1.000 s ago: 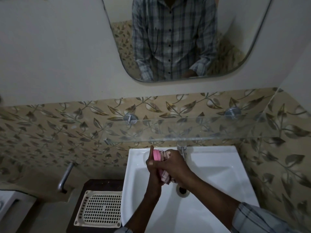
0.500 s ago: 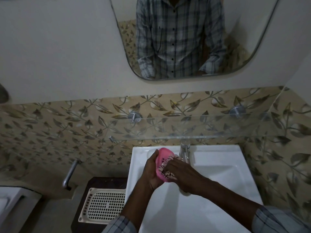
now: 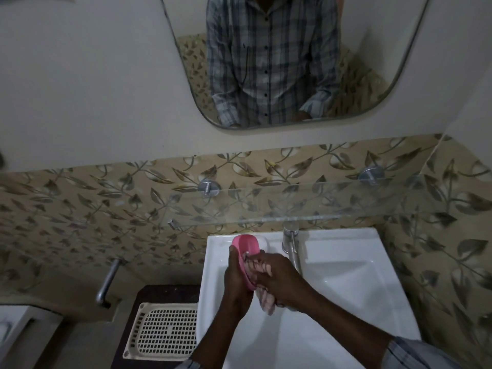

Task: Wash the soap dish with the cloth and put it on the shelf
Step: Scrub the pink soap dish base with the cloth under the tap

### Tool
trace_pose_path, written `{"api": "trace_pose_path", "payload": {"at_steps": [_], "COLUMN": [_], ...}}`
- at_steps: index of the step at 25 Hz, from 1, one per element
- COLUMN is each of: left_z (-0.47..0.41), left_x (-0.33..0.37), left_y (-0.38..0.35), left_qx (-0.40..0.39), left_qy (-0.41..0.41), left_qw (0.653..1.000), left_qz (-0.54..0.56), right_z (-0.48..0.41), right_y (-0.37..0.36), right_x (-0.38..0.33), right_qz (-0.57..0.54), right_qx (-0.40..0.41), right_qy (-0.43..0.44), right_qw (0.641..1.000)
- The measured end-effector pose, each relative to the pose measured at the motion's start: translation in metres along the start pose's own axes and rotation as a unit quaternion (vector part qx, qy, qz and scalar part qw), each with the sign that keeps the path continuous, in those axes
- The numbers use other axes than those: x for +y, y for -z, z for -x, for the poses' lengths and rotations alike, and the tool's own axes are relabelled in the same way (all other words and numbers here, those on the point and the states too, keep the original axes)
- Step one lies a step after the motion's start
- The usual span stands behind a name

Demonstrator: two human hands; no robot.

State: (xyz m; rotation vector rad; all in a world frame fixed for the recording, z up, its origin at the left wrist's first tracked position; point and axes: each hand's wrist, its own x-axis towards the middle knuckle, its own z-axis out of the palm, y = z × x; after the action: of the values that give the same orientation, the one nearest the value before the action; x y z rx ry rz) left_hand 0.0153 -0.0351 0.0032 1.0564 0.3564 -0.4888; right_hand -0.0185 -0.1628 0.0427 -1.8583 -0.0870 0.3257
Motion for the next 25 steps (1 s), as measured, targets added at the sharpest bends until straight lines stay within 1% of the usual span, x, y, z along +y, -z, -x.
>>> {"api": "trace_pose_path", "payload": {"at_steps": [1, 2, 3, 4, 5, 6, 7, 9, 10, 11, 12, 13, 14, 15, 16, 17, 18, 19, 20, 21, 22, 23, 24, 25], "left_z": [-0.001, -0.002, -0.001, 0.003, 0.008, 0.015, 0.017, 0.011, 0.006, 0.002, -0.002, -0.004, -0.003, -0.002, 0.000, 0.001, 0.004, 0.005, 0.007, 0.010, 0.011, 0.011, 0.011, 0.009], "left_x": [0.008, 0.013, 0.017, 0.019, 0.017, 0.016, 0.015, 0.012, 0.014, 0.014, 0.012, 0.011, 0.009, 0.006, 0.004, 0.004, 0.004, 0.003, 0.001, -0.001, -0.002, -0.003, -0.002, -0.003], "left_y": [0.005, 0.008, 0.009, 0.008, 0.005, 0.000, -0.004, -0.004, -0.002, 0.003, 0.008, 0.013, 0.018, 0.022, 0.025, 0.026, 0.025, 0.022, 0.017, 0.011, 0.005, -0.001, -0.003, 0.000], "left_qx": [0.001, -0.007, -0.022, -0.050, -0.082, -0.105, -0.110, -0.087, -0.081, -0.076, -0.064, -0.052, -0.045, -0.043, -0.042, -0.042, -0.045, -0.053, -0.066, -0.077, -0.086, -0.088, -0.077, -0.059], "left_qy": [0.040, 0.075, 0.105, 0.138, 0.176, 0.199, 0.204, 0.166, 0.139, 0.126, 0.126, 0.132, 0.134, 0.130, 0.123, 0.114, 0.109, 0.106, 0.101, 0.096, 0.095, 0.097, 0.103, 0.113], "left_qw": [0.999, 0.996, 0.994, 0.989, 0.980, 0.973, 0.969, 0.972, 0.975, 0.976, 0.979, 0.980, 0.982, 0.984, 0.985, 0.987, 0.987, 0.988, 0.987, 0.986, 0.984, 0.981, 0.980, 0.980], "left_qz": [0.025, 0.037, 0.035, 0.032, 0.044, 0.055, 0.084, 0.142, 0.155, 0.158, 0.150, 0.137, 0.123, 0.113, 0.110, 0.109, 0.105, 0.101, 0.102, 0.112, 0.126, 0.140, 0.150, 0.154], "right_z": [0.001, -0.001, -0.005, -0.009, -0.014, -0.020, -0.023, -0.020, -0.012, -0.002, 0.008, 0.013, 0.014, 0.010, 0.005, 0.002, -0.001, -0.005, -0.007, -0.011, -0.011, -0.008, -0.003, -0.005], "right_y": [0.006, 0.016, 0.029, 0.043, 0.053, 0.059, 0.060, 0.035, 0.018, 0.002, -0.006, -0.009, -0.006, 0.002, 0.015, 0.030, 0.043, 0.047, 0.044, 0.023, -0.003, -0.025, -0.041, -0.048], "right_x": [0.012, 0.023, 0.030, 0.031, 0.027, 0.020, 0.013, 0.012, 0.016, 0.022, 0.025, 0.025, 0.018, 0.012, 0.007, 0.000, -0.003, -0.004, -0.005, -0.008, -0.013, -0.013, -0.008, 0.004], "right_qz": [0.153, 0.308, 0.401, 0.438, 0.454, 0.464, 0.457, 0.435, 0.409, 0.380, 0.339, 0.274, 0.185, 0.116, 0.069, 0.065, 0.094, 0.138, 0.170, 0.184, 0.146, 0.019, -0.157, -0.246], "right_qx": [-0.035, -0.046, -0.045, -0.047, -0.036, -0.018, 0.005, 0.073, 0.101, 0.109, 0.101, 0.090, 0.093, 0.097, 0.150, 0.228, 0.285, 0.322, 0.321, 0.305, 0.288, 0.293, 0.272, 0.265], "right_qy": [0.097, 0.232, 0.355, 0.423, 0.458, 0.467, 0.461, 0.421, 0.388, 0.362, 0.330, 0.293, 0.236, 0.160, 0.098, 0.051, 0.035, 0.042, 0.060, 0.067, 0.070, 0.073, 0.058, 0.039], "right_qw": [0.983, 0.921, 0.844, 0.792, 0.763, 0.752, 0.761, 0.793, 0.820, 0.844, 0.875, 0.912, 0.950, 0.975, 0.981, 0.970, 0.953, 0.936, 0.930, 0.932, 0.944, 0.953, 0.948, 0.931]}}
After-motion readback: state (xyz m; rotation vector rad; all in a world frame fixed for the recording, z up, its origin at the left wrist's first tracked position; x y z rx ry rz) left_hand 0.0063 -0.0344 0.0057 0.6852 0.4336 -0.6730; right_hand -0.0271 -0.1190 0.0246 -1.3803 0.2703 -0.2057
